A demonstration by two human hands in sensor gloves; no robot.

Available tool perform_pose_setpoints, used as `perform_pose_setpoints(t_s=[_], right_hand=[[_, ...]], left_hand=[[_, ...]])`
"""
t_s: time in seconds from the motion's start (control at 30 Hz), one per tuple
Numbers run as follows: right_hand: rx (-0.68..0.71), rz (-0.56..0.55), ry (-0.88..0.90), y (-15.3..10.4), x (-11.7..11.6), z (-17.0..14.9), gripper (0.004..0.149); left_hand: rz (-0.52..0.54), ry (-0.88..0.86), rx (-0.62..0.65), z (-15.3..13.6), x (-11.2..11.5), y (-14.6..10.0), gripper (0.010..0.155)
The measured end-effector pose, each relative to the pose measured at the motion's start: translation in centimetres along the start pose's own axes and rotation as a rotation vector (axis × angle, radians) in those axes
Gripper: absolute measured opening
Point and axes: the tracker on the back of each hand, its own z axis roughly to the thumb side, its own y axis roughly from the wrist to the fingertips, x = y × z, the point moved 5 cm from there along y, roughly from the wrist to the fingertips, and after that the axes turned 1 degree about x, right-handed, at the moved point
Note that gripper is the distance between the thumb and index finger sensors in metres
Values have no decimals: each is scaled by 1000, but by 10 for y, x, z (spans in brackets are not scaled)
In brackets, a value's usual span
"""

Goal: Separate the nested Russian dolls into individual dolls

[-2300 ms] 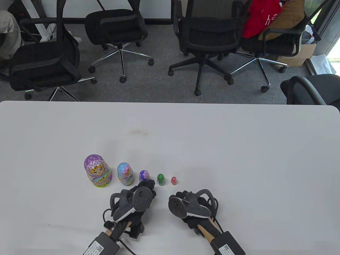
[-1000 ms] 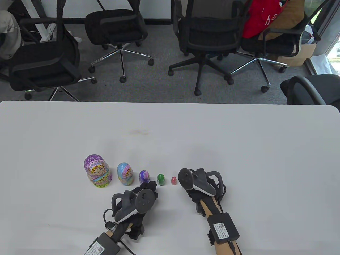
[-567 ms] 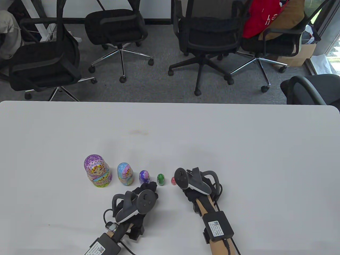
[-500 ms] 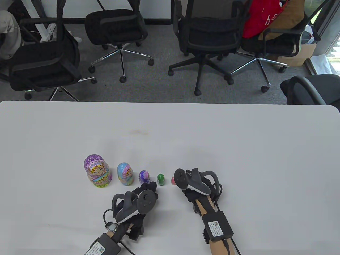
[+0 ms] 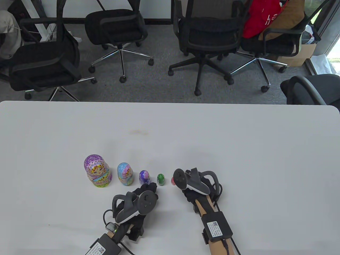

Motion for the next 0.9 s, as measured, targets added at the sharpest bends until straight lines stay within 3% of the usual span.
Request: perform_pose_setpoints(t_s=[0.37,0.5,0.9], right_hand=[[-9,-20,77,-7,9,-8,52],[-12,-118,100,-21,27,-16,54],[-22,-501,227,-84,88,-44,66]], left_hand=[[-4,1,11,3,-1,-3,53],[28,-17,1,1,-9,-5,55],[278,-45,-15,-11,-67,-21,69]])
